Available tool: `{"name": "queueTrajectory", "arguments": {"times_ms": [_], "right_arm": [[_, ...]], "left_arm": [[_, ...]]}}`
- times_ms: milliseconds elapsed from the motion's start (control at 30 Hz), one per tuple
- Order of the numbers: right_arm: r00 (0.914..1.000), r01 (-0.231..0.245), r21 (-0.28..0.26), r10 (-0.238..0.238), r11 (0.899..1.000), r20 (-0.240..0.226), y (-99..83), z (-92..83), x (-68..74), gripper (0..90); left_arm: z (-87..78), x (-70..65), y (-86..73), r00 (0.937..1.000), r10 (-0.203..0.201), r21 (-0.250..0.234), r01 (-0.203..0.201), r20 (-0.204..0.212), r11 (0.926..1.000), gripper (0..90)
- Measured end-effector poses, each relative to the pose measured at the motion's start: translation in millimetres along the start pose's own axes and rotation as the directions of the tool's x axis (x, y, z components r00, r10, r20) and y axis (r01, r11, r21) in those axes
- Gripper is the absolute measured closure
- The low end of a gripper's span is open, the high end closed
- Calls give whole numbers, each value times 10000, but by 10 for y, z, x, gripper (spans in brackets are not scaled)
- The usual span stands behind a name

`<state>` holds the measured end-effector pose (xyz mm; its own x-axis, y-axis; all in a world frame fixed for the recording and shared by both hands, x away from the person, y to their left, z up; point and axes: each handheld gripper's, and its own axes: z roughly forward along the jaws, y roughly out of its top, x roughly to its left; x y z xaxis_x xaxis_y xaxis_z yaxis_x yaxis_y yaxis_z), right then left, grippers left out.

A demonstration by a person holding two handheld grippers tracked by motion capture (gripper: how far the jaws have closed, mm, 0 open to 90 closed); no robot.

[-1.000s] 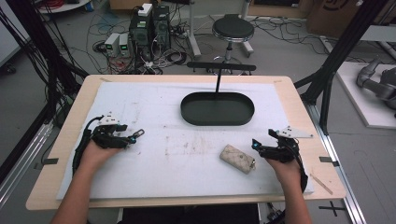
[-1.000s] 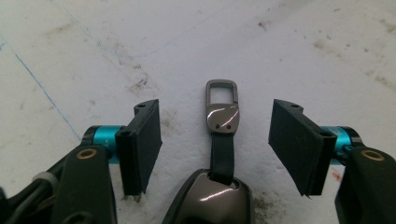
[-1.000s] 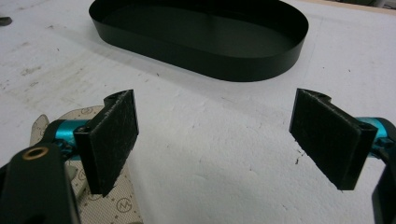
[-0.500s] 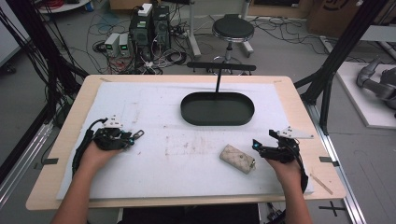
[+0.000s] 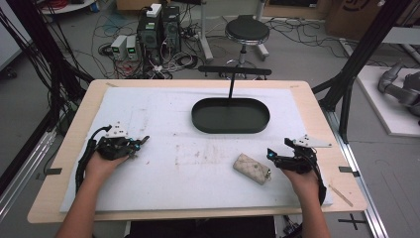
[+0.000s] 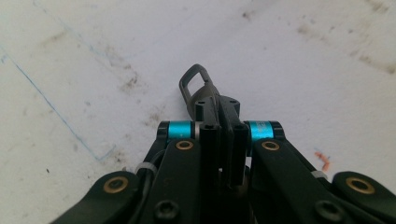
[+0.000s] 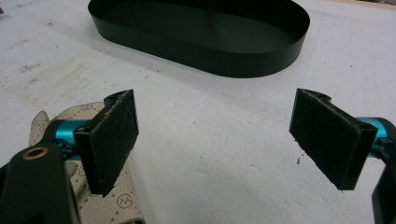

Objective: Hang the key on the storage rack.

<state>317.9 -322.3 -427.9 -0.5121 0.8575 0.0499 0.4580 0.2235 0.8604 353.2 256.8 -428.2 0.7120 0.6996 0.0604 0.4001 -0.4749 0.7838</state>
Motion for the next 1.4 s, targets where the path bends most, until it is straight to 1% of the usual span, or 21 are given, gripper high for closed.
{"name": "queueTrajectory", "arguments": {"times_ms": [33,67,100,133,200,233,300,367,433,533,700,833,1033,1067,1133,1233,1300,1367,1400], "right_arm": [[10000,0,0,0,10000,0,0,0,0,160],[10000,4,29,-4,10000,-26,0,4,4,160],[10000,4,29,-4,10000,-26,0,4,4,160],[10000,0,21,0,10000,-27,1,4,5,160],[10000,1,-1,-1,10000,-12,1,1,3,160],[10000,-32,-17,32,10000,-16,2,-1,3,160],[10000,-59,-34,59,10000,-47,3,-4,2,160],[10000,-50,-101,49,9999,-31,6,-4,-2,160],[10000,-69,-102,68,9999,-31,8,-6,-1,160],[10000,-73,-165,73,9998,-48,10,-8,-2,160],[9999,-106,-195,105,9998,-62,10,-13,-2,160],[9999,-106,-165,105,9998,-93,12,-8,9,160],[9999,1,-115,-2,9999,-113,15,12,16,160],[10000,-21,-97,21,10000,-97,15,14,19,160],[10000,-29,-95,28,10000,-95,15,14,20,160],[9999,-18,-113,16,9999,-113,15,12,15,160],[9999,-29,-110,28,9999,-107,13,12,12,160],[10000,-39,-106,38,9999,-83,12,11,7,160],[10000,-43,-92,42,9999,-88,11,11,3,160]], "left_arm": [[0,0,0,10000,0,0,0,0,10000,872],[-44,-7,23,9999,-109,-396,113,100,9992,874],[-44,-7,23,9999,-109,-396,113,100,9992,874],[-86,-16,52,9996,-188,-733,202,189,9971,875],[-127,-31,98,9993,-209,-1068,240,299,9940,875],[-148,-41,127,9993,-118,-1160,158,351,9931,875],[-183,-59,189,9991,-62,-1497,123,417,9887,876],[-202,-78,252,9986,-120,-1828,213,519,9829,876],[-199,-91,342,9983,15,-1945,98,578,9809,876],[-191,-114,479,9984,179,-2038,-68,529,9790,876],[-169,-138,775,9965,342,-2443,-146,761,9696,875],[-123,-142,1000,9952,461,-2731,-208,864,9618,876],[-20,-159,1321,9920,763,-2893,-441,1010,9562,875],[3,-164,1369,9915,750,-2940,-406,1067,9550,875],[55,-169,1474,9910,812,-2979,-460,1068,9535,875],[126,-161,1593,9899,817,-3025,-432,1159,9522,875],[173,-162,1681,9897,877,-3002,-502,1128,9526,875],[222,-163,1770,9883,1013,-2951,-636,1143,9534,875],[222,-163,1770,9883,1013,-2951,-636,1143,9534,875]]}}
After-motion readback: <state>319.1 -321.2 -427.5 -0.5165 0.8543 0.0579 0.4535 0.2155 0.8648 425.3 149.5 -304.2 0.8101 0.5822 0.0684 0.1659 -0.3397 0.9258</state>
